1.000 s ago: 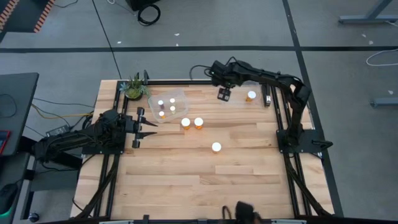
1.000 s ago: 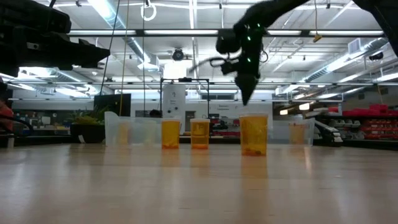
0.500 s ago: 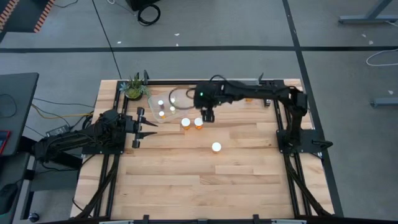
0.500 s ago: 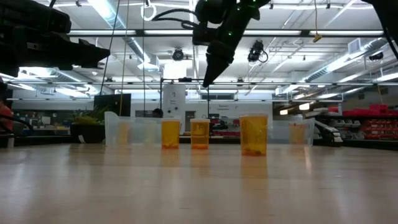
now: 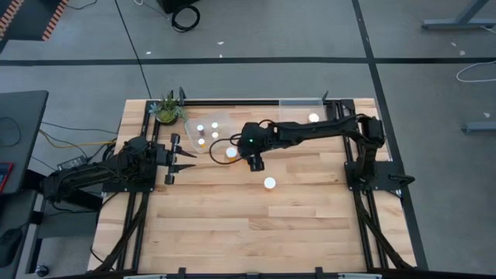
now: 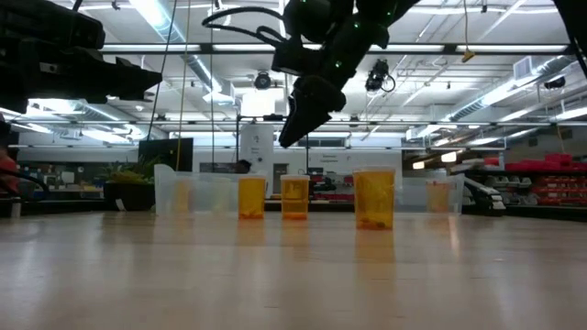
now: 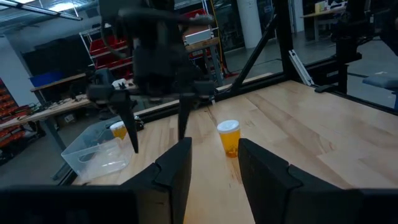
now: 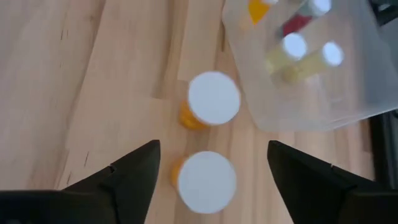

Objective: Pick and place medicine bottles into bin by pill shape (circle, oval)
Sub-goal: Put the orange large pill bottle into the right transparent bin

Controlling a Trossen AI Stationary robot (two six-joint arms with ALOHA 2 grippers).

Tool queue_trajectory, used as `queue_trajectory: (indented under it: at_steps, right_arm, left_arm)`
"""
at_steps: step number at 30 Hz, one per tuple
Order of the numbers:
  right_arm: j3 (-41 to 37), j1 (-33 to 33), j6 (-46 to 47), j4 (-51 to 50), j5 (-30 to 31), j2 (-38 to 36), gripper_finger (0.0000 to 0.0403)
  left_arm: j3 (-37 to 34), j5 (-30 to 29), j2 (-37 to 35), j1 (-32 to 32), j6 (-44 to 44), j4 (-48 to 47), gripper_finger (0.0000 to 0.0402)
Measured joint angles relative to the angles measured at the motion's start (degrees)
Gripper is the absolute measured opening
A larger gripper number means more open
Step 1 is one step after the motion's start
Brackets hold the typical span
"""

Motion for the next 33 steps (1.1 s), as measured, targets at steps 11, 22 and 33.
queue_trajectory:
  at_steps: [11,22,33]
  right_arm:
    - [-4.9,-2.3,3.1,7.1,-4.9,0.0,0.0335]
    - [-7.1,-3.3,3.9,11.8,-6.3,0.5,0.0335]
    - [-7.2,-3.7,4.0,14.0,-6.3,2.2,0.0335]
  left_arm:
    - [0.0,0.0,0.0,0.0,0.0,0.0,0.0151]
    - [0.0,0.0,0.0,0.0,0.0,0.0,0.0140]
    - [0.0,0.0,0.0,0.0,0.0,-0.1,0.0151]
